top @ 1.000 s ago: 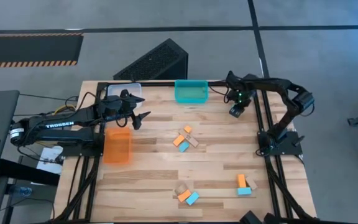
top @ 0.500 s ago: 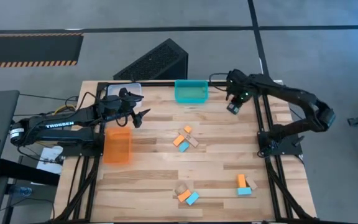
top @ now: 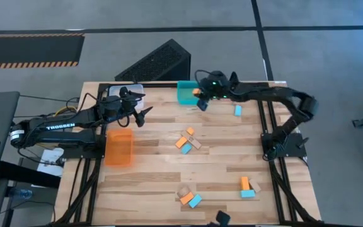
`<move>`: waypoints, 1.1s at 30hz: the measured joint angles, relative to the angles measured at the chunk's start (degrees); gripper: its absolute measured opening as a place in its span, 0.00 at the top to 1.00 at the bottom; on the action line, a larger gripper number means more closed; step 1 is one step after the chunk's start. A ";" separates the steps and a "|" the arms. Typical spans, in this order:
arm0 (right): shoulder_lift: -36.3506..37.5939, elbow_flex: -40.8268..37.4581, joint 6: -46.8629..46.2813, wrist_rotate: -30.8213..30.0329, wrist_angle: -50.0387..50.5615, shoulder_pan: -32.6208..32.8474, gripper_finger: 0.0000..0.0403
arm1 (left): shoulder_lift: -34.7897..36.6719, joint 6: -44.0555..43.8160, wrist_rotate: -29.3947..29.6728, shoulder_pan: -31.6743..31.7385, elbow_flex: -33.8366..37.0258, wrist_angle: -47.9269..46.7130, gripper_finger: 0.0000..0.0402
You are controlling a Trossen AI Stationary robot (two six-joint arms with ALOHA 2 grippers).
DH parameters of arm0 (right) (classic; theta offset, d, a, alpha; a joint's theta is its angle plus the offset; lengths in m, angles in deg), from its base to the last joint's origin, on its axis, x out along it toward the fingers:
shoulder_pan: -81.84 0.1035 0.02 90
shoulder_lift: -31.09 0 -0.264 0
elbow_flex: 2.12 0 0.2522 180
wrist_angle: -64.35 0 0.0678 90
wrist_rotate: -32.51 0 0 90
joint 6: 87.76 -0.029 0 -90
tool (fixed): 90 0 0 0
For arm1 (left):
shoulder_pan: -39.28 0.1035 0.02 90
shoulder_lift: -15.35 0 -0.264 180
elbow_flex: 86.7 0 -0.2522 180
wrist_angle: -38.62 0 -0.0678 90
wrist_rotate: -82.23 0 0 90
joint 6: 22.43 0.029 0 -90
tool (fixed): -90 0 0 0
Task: Sort & place blocks by color
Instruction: Put the yellow block into the green bin
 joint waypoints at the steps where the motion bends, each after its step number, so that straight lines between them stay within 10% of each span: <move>1: -1.91 1.11 -1.00 0.02 -0.15 -0.60 0.67 | 0.00 -0.06 -0.08 0.00 0.00 -0.23 0.21; 33: -9.31 7.97 -6.80 0.21 5.55 -6.24 0.36 | -0.15 0.13 -3.21 -0.04 0.07 -4.38 0.21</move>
